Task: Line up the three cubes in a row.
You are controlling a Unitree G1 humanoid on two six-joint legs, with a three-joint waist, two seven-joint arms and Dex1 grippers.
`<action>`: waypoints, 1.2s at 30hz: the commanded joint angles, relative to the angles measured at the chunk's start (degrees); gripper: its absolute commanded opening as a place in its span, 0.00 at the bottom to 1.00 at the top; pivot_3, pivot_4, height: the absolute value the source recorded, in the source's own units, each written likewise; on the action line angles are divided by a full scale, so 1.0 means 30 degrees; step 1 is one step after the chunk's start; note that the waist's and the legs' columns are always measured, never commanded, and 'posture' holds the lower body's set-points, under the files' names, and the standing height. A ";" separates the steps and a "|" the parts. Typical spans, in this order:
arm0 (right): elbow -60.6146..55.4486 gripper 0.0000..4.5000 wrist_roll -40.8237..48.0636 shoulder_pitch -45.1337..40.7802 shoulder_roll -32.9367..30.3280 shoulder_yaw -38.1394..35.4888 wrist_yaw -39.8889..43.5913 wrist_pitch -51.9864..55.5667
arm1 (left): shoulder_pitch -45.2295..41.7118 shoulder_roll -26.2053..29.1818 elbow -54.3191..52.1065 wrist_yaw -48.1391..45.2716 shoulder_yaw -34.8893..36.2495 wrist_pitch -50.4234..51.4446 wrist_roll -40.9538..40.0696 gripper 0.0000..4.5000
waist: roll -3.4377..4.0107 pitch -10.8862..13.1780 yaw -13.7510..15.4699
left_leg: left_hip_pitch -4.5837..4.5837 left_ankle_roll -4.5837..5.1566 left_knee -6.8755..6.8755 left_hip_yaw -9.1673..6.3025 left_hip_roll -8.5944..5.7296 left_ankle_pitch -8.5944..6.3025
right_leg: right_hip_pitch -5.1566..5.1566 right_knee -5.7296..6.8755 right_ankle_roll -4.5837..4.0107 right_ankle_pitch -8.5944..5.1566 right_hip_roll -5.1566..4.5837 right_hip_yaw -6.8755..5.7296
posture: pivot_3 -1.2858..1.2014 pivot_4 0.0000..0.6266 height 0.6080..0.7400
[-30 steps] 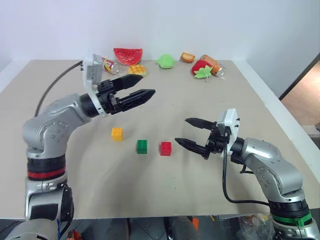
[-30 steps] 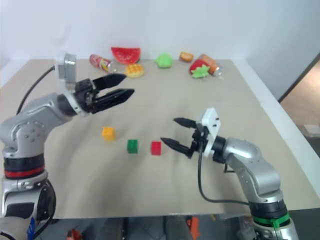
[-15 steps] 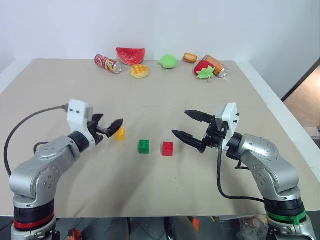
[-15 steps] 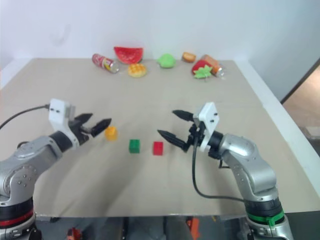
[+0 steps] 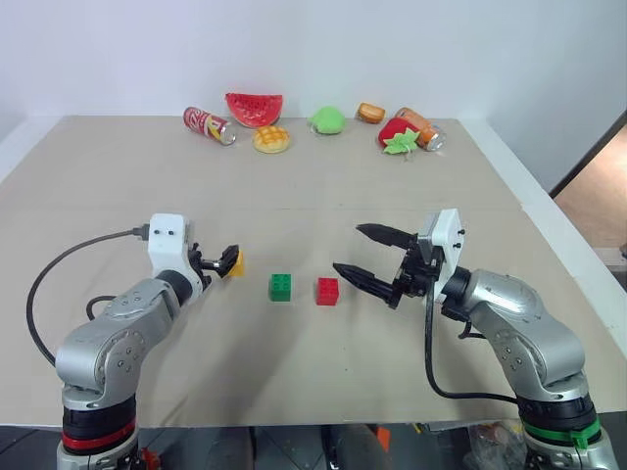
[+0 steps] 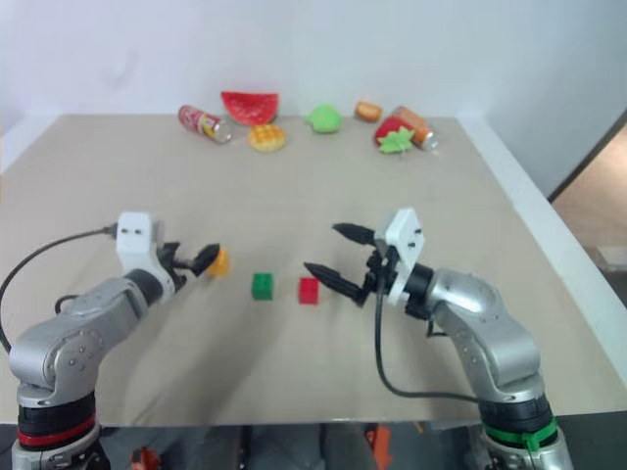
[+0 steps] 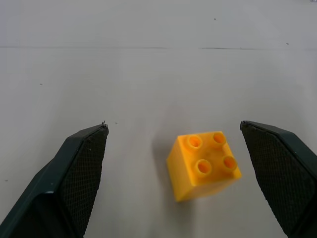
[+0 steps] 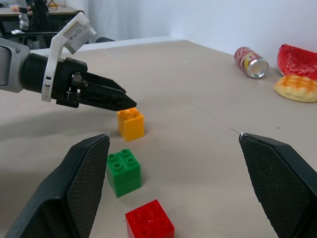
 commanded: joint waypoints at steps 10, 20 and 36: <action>-0.2000 0.97 0.1093 0.0581 -0.0459 -0.0477 -0.0126 0.0510 | -0.0644 0.0116 0.0520 -0.0485 -0.1039 0.0282 0.1075 0.98 | 0.0000 0.0000 -0.0034 | -0.0004 -0.0004 -0.0005 -0.0005 -0.0001 -0.0003 | -0.0008 -0.0007 0.0001 -0.0002 0.0003 -0.0001 | 0.52 0.24 1.00; -0.2036 0.97 0.1141 0.0818 -0.0573 0.0008 0.0309 0.0532 | -0.0487 0.0919 0.1090 -0.1187 -0.2265 0.1347 0.1986 0.98 | -0.0001 0.0000 -0.0039 | -0.0018 -0.0006 -0.0001 -0.0005 -0.0004 -0.0004 | -0.0028 -0.0010 0.0000 0.0000 -0.0002 0.0001 | 0.52 0.24 1.00; -0.1605 0.97 0.0775 0.0735 -0.0573 0.0121 0.0317 0.0212 | -0.1341 0.0548 0.3411 -0.1715 -0.2383 -0.0262 0.3830 0.29 | -0.0001 -0.0001 0.0016 | -0.0030 -0.0005 -0.0001 -0.0015 -0.0019 -0.0003 | -0.0037 -0.0010 -0.0006 0.0004 -0.0003 0.0001 | 0.52 0.24 1.00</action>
